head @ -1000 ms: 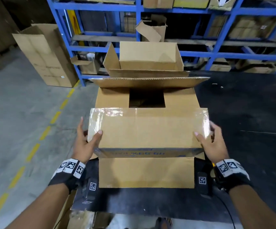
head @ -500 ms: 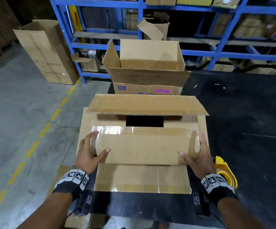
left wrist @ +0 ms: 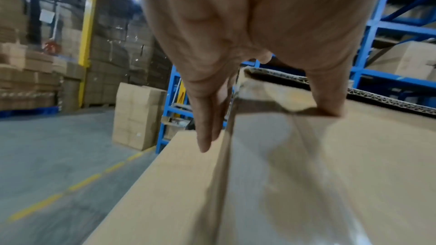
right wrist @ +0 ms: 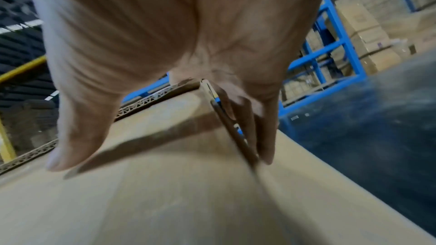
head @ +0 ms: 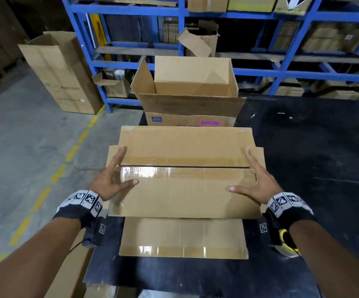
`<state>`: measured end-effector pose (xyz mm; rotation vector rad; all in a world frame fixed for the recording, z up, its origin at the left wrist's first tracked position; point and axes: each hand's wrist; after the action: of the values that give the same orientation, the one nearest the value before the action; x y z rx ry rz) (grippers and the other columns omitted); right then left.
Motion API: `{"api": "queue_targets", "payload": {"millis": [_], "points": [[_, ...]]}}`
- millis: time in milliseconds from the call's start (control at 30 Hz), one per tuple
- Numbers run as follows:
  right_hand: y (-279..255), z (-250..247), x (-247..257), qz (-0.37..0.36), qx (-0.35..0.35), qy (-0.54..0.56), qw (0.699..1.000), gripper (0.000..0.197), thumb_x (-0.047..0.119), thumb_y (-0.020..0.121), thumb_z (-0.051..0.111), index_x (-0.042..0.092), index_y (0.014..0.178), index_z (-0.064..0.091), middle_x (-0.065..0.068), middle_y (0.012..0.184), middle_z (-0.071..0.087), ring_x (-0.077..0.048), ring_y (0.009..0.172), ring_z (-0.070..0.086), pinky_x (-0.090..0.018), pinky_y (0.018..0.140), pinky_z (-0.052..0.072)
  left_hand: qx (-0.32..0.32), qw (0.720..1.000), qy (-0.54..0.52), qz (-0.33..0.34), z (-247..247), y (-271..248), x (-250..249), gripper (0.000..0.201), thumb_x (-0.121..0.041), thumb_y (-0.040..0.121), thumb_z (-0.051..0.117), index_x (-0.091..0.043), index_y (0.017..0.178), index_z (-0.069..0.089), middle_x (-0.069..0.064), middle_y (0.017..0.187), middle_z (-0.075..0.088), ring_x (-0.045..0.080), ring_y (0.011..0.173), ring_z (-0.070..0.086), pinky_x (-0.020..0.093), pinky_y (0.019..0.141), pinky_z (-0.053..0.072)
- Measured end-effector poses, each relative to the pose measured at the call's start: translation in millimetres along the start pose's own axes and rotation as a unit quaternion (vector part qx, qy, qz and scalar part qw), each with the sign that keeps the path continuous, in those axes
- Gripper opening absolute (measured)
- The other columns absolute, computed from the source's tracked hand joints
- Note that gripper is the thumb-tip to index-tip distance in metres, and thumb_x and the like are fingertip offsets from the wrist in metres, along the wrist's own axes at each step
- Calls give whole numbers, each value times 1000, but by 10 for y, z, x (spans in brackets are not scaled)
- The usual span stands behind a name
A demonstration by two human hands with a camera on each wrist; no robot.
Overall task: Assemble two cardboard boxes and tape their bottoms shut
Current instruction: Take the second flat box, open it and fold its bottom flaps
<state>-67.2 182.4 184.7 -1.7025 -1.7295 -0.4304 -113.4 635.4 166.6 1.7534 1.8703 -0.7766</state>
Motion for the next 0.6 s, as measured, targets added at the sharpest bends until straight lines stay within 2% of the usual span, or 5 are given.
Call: {"api": "queue_targets", "payload": {"millis": [100, 233, 300, 400, 600], "points": [[-43, 213, -94, 25, 13, 10, 1000, 138, 67, 51, 88, 72, 139, -18, -2, 166, 22, -30, 151, 24, -52, 117, 30, 10, 999, -22, -42, 270, -159, 99, 124, -74, 69, 77, -63, 152, -15, -28, 160, 6, 32, 145, 44, 44, 115, 36], [-132, 327, -55, 63, 0, -25, 998, 136, 66, 57, 86, 72, 136, -26, -14, 166, 14, -36, 151, 21, -58, 113, 31, -6, 998, -7, -66, 368, -276, 76, 123, -66, 74, 78, -66, 148, -19, -22, 163, 12, 38, 127, 61, 42, 109, 42], [-190, 301, -49, 67, 2, -40, 997, 134, 70, 56, 83, 72, 136, -25, -16, 164, 18, -37, 147, 31, -57, 111, 35, 1, 997, 15, -80, 305, -336, 76, 121, -73, 72, 75, -67, 147, -20, -8, 165, 31, 36, 129, 59, 42, 107, 44], [-290, 269, -112, 55, 31, -43, 997, 132, 83, 50, 76, 71, 138, -22, -14, 159, 28, -38, 140, 41, -56, 108, 40, 42, 991, 60, -112, 237, -469, 97, 117, -85, 69, 65, -69, 145, -22, 16, 130, 70, 32, 110, 69, 39, 96, 50], [-413, 536, -288, 93, 89, -22, 991, 131, 90, 45, 73, 74, 136, -21, -14, 159, 29, -41, 137, 44, -57, 111, 38, 89, 979, 82, -162, 366, -566, 297, 112, -87, 71, 63, -72, 143, -21, 14, 146, 59, 35, 129, 59, 40, 104, 46]]}}
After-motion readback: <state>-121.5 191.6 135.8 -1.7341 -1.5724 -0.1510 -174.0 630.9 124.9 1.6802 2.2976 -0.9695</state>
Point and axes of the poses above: each hand's wrist, its own y-axis towards the middle knuckle, its own z-axis out of the palm, x = y × z
